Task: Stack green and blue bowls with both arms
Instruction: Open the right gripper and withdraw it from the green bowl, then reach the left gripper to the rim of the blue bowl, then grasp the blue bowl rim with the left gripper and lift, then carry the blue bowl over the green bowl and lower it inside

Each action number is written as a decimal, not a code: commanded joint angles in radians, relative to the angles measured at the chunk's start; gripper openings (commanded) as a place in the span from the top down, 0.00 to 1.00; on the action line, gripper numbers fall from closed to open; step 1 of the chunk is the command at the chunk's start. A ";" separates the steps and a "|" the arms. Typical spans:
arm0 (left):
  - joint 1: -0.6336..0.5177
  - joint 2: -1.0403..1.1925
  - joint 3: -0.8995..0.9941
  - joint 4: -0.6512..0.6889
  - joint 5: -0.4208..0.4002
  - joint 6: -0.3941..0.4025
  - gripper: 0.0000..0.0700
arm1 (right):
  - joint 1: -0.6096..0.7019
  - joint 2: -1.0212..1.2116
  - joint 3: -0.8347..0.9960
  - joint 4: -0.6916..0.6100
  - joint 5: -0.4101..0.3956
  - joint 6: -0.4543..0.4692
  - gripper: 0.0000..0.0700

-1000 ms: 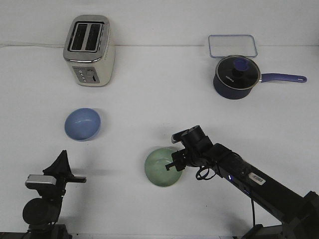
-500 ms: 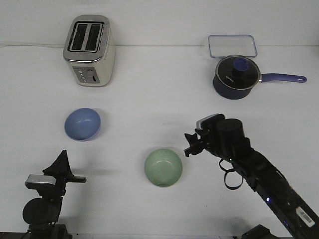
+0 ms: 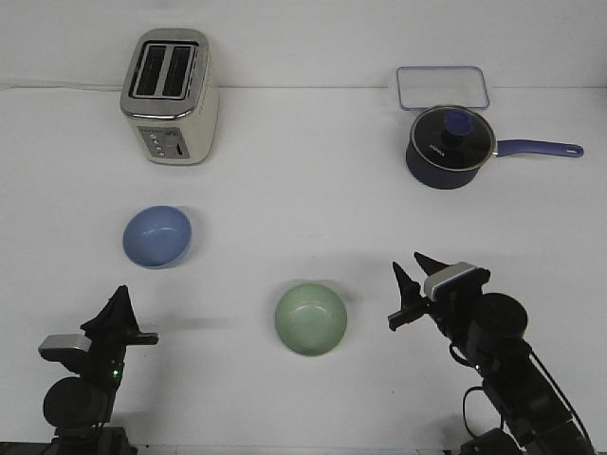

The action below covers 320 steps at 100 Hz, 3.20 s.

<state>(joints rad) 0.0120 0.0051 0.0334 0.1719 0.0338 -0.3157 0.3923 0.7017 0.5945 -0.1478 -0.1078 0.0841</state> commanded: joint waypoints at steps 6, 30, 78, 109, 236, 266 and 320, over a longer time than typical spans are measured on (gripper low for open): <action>0.002 -0.001 0.000 0.011 0.003 -0.116 0.98 | 0.005 -0.064 -0.079 0.047 0.032 0.047 0.62; 0.002 0.121 0.217 -0.156 -0.026 -0.138 0.98 | 0.005 -0.122 -0.122 0.052 0.058 0.047 0.62; 0.020 0.907 0.837 -0.513 -0.042 -0.001 0.28 | 0.005 -0.125 -0.122 0.068 0.055 0.014 0.62; 0.096 1.212 0.904 -0.555 -0.017 -0.017 0.05 | 0.005 -0.125 -0.122 0.068 0.052 0.000 0.62; -0.064 1.201 0.913 -0.416 0.396 0.023 0.98 | 0.005 -0.125 -0.122 0.066 0.052 -0.002 0.62; -0.427 1.188 0.914 -0.463 0.330 0.011 0.98 | 0.005 -0.125 -0.122 0.066 0.052 -0.002 0.62; -0.671 1.423 0.914 -0.345 0.275 0.002 0.97 | 0.005 -0.125 -0.122 0.066 0.052 -0.002 0.62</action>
<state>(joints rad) -0.6483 1.4036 0.9306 -0.1791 0.3096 -0.3065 0.3923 0.5728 0.4698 -0.0917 -0.0551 0.0856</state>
